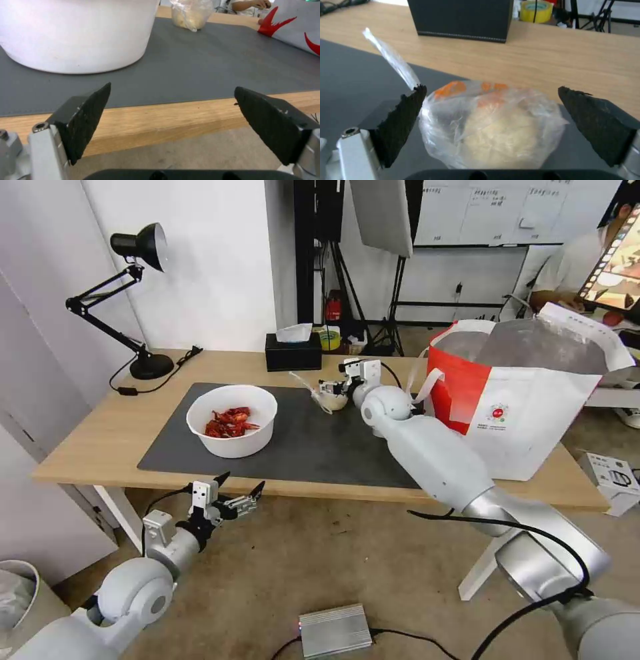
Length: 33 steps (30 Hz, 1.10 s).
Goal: Pick up the trash from the table and place it into the takeout bag.
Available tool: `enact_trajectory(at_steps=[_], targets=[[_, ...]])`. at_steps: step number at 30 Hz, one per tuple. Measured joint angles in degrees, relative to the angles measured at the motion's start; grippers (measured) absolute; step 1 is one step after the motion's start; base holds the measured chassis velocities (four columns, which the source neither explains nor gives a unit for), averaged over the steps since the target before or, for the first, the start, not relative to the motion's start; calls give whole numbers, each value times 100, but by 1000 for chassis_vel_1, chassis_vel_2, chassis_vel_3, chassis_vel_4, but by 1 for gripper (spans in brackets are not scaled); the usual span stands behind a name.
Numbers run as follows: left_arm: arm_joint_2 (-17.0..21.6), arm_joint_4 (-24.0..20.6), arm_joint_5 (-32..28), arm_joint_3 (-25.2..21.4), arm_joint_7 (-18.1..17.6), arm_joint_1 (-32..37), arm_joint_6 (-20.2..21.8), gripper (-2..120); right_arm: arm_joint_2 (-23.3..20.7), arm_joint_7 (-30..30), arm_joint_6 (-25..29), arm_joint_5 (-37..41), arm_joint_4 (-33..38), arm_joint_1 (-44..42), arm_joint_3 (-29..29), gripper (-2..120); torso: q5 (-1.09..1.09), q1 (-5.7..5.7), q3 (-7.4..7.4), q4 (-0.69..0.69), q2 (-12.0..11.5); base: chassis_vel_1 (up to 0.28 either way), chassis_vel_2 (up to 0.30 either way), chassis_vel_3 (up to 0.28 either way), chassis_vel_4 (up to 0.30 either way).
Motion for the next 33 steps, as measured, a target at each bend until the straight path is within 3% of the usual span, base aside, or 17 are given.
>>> enact_trajectory(at_steps=[11,25,31,33], targets=[[19,6,6,22,3,-19,-5,100,234,-70,-85,-203,-429,12,31,100,1,-1,0,0,-1,0,0,0,0],[7,24,2,6,4,-29,-15,100,240,-44,-151,-267,-478,-61,45,100,1,0,0,0,0,0,0,0,0],[12,26,-1,5,4,-39,-18,100,191,-34,-152,-233,-434,-88,56,84,1,-1,0,0,0,0,0,0,0],[18,27,-4,4,4,-43,-21,100,158,-14,-159,-203,-402,-102,64,71,1,-1,0,0,0,0,0,0,0]])
